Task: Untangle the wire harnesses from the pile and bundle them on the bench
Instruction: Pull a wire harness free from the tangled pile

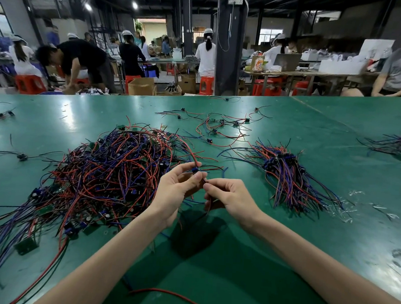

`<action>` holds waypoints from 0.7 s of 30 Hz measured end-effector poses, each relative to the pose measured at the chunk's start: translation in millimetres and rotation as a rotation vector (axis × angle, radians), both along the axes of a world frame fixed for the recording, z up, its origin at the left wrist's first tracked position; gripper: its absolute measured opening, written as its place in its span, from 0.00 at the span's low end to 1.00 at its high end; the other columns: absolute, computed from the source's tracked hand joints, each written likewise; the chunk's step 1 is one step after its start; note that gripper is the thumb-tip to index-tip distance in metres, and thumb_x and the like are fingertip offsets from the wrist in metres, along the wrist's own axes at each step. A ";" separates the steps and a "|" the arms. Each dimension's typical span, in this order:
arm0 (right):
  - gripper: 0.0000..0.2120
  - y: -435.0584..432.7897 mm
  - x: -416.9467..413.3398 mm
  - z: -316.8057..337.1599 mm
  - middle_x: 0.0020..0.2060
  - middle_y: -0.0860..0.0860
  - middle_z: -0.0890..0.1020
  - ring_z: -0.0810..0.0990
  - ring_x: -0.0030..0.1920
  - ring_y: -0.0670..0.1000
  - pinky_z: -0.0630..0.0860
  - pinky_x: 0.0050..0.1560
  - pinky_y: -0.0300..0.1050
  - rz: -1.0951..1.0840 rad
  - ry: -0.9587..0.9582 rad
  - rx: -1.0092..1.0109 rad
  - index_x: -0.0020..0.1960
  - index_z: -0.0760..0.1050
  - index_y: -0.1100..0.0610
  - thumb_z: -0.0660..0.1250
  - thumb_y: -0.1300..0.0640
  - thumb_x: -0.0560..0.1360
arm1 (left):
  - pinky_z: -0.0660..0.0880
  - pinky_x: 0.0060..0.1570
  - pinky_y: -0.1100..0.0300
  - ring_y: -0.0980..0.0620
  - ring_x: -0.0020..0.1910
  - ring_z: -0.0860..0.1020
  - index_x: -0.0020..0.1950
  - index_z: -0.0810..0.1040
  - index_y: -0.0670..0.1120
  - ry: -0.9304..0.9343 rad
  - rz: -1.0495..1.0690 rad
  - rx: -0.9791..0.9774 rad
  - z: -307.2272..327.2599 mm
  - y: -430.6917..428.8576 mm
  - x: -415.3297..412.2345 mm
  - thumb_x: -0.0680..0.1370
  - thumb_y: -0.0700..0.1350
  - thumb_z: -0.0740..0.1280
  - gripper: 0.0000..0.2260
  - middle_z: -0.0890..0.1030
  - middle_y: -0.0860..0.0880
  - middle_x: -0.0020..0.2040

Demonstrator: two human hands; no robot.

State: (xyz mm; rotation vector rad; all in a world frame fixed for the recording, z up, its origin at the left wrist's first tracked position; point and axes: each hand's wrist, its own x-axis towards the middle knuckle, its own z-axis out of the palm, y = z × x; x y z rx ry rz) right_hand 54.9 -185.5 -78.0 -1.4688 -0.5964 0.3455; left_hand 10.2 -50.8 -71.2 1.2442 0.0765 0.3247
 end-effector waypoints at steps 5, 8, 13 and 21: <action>0.07 -2.0 1.2 -3.7 0.30 0.50 0.75 0.73 0.24 0.43 0.73 0.25 0.36 -0.011 -0.122 -0.112 0.49 0.79 0.57 0.63 0.65 0.78 | 0.79 0.45 0.64 0.56 0.37 0.82 0.52 0.77 0.43 0.013 0.005 0.003 -1.8 -0.1 0.8 0.75 0.31 0.66 0.10 0.84 0.49 0.39; 0.08 -2.8 1.7 -3.8 0.28 0.47 0.76 0.70 0.23 0.41 0.68 0.24 0.35 -0.032 -0.154 -0.162 0.48 0.79 0.53 0.63 0.63 0.78 | 0.79 0.46 0.62 0.56 0.37 0.82 0.54 0.77 0.41 0.011 0.031 0.024 -3.7 0.1 1.0 0.74 0.29 0.66 0.12 0.84 0.48 0.39; 0.06 -6.3 1.9 -3.1 0.24 0.44 0.76 0.70 0.22 0.42 0.69 0.25 0.36 -0.038 -0.238 -0.231 0.43 0.80 0.52 0.66 0.60 0.77 | 0.80 0.44 0.62 0.54 0.37 0.83 0.52 0.77 0.41 0.018 0.056 -0.005 -6.3 1.4 0.3 0.73 0.28 0.67 0.12 0.84 0.46 0.40; 0.04 -8.5 8.8 -1.8 0.28 0.52 0.78 0.75 0.24 0.45 0.72 0.28 0.36 0.009 -0.123 -0.261 0.42 0.80 0.60 0.69 0.62 0.75 | 0.80 0.37 0.62 0.51 0.35 0.83 0.53 0.75 0.37 0.020 0.114 -0.166 2.3 10.3 2.6 0.73 0.25 0.64 0.12 0.81 0.40 0.43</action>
